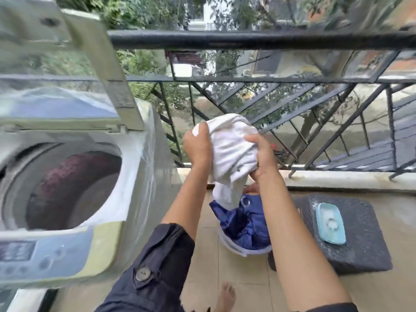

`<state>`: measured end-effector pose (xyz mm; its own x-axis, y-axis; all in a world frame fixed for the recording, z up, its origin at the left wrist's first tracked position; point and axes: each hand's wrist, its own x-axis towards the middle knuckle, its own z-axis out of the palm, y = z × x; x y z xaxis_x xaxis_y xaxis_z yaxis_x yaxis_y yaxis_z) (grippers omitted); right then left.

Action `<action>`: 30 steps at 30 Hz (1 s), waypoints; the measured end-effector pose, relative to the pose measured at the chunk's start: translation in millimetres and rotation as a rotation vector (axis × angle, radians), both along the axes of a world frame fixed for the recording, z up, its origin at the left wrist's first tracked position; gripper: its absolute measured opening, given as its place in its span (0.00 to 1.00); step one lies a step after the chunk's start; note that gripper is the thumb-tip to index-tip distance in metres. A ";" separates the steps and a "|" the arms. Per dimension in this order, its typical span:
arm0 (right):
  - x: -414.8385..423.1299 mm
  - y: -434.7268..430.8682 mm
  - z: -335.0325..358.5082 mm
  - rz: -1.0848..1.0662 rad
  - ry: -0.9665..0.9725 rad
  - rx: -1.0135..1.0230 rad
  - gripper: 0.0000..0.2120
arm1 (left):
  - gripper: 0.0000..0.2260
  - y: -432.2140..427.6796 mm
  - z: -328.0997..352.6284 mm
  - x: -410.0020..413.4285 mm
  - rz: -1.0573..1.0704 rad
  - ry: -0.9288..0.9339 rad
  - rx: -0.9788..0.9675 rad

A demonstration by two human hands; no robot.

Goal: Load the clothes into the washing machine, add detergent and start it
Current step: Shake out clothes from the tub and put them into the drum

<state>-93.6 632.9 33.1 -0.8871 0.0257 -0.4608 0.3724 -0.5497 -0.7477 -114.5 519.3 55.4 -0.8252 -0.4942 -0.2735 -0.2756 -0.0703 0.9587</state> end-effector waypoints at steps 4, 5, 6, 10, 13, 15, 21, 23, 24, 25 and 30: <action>-11.7 -62.2 39.7 0.078 0.138 -0.123 0.30 | 0.11 -67.0 39.3 -2.6 0.067 0.088 0.020; -12.7 -79.9 50.0 0.102 0.173 -0.147 0.27 | 0.13 -86.2 48.7 -2.7 0.083 0.107 0.014; -14.3 -97.9 59.8 0.123 0.208 -0.165 0.23 | 0.14 -105.4 58.7 -2.5 0.093 0.129 0.010; -19.9 -168.5 92.5 0.192 0.316 -0.206 0.12 | 0.13 -181.8 87.9 -4.3 0.131 0.191 0.024; -24.0 -226.3 107.8 0.245 0.340 -0.227 0.13 | 0.12 -238.9 99.7 -5.6 0.192 0.217 0.033; -25.6 -264.4 111.1 0.280 0.330 -0.242 0.14 | 0.13 -275.2 103.0 -4.7 0.220 0.230 0.052; -31.3 -360.7 93.6 0.341 0.256 -0.264 0.14 | 0.12 -365.7 85.9 -0.8 0.318 0.233 0.066; -33.4 -381.6 85.1 0.359 0.228 -0.260 0.17 | 0.13 -384.4 80.3 1.7 0.352 0.197 0.033; -34.1 -391.8 81.5 0.372 0.218 -0.267 0.18 | 0.13 -393.4 77.2 3.0 0.369 0.179 0.013; -35.4 -400.9 76.9 0.377 0.208 -0.268 0.18 | 0.12 -401.6 73.4 3.3 0.383 0.165 0.007; -44.9 -435.8 54.9 0.397 0.146 -0.226 0.20 | 0.12 -435.2 54.5 1.6 0.449 0.127 -0.012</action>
<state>-138.6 197.0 88.0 -0.8639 -0.4145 -0.2861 0.4867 -0.5411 -0.6858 -113.0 84.1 109.9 -0.5557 -0.8125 -0.1762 -0.1011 -0.1443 0.9844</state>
